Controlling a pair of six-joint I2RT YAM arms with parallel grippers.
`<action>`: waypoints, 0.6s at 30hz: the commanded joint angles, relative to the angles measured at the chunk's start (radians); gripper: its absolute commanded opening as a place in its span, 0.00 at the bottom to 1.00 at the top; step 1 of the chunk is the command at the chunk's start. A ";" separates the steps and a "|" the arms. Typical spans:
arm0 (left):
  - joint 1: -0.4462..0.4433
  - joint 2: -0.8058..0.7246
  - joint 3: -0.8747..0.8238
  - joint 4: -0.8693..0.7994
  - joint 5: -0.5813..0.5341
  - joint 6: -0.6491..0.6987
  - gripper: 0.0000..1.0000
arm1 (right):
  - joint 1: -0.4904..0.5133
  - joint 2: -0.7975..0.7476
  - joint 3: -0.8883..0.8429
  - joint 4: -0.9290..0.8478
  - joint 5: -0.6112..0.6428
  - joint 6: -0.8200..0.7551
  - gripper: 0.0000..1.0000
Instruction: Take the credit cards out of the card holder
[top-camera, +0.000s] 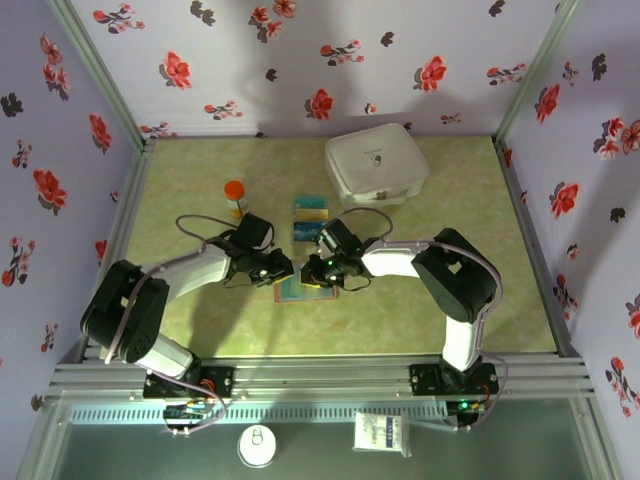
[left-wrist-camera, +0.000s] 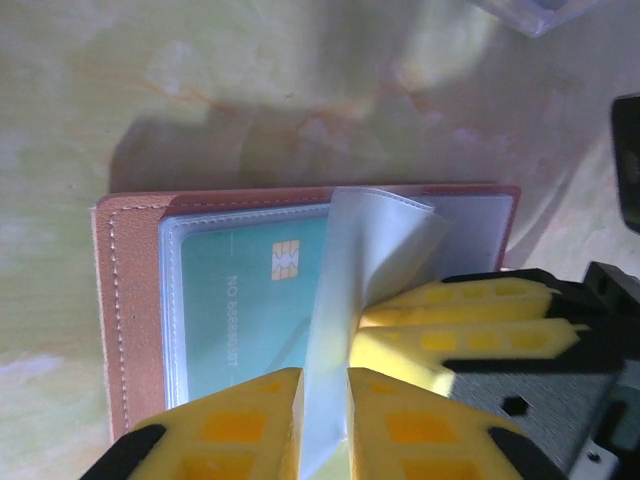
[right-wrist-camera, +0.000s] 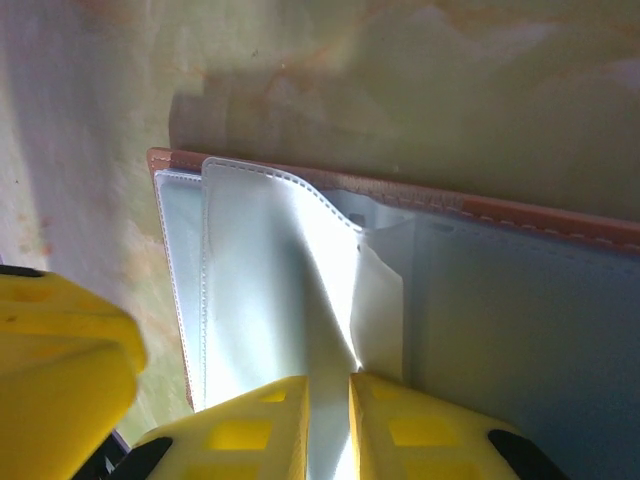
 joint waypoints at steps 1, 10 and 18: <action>-0.009 0.040 0.018 0.021 0.025 -0.011 0.19 | -0.006 -0.001 -0.025 -0.001 0.006 0.024 0.20; -0.019 0.074 0.018 0.073 0.053 -0.028 0.16 | -0.006 -0.007 -0.033 0.013 0.002 0.038 0.20; -0.029 0.054 0.028 0.072 0.063 -0.037 0.14 | -0.006 -0.109 -0.016 -0.038 0.044 0.021 0.25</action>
